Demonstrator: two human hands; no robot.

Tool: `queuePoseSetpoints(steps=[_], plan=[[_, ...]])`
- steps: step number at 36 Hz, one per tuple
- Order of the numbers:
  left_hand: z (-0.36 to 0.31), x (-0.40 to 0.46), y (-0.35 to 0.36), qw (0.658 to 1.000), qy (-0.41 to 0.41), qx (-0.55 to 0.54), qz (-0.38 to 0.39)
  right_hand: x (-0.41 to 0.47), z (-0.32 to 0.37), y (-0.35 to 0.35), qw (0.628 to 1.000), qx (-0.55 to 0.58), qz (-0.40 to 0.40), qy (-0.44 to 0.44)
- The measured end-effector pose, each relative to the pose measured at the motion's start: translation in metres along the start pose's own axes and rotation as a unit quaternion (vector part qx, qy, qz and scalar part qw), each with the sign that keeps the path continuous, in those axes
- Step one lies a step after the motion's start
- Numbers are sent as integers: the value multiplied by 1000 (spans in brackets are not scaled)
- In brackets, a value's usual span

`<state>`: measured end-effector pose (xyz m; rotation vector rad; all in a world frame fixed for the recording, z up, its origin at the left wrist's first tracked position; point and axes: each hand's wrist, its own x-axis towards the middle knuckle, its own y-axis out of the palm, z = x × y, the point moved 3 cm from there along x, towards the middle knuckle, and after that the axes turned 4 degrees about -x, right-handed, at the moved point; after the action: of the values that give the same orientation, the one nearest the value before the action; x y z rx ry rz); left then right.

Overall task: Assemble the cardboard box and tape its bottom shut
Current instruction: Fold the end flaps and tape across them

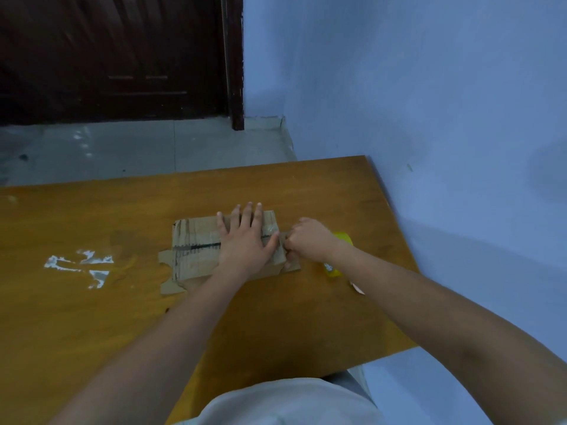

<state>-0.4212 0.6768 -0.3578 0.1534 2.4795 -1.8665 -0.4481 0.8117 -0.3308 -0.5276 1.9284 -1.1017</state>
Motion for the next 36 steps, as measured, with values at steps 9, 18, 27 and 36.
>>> queuePoseSetpoints(steps=[9,18,27,36], plan=[[0,1,2,1000,1,-2,-6,20,-15,1,989,143,19,35],[2,-1,0,1000,8,-27,-13,7,-42,17,907,344,-61,234],[28,-20,-44,913,-99,-346,-190,17,-30,-7,790,531,-180,249],[110,-85,-47,852,-360,-299,-233,38,2,-25,788,577,-83,196]])
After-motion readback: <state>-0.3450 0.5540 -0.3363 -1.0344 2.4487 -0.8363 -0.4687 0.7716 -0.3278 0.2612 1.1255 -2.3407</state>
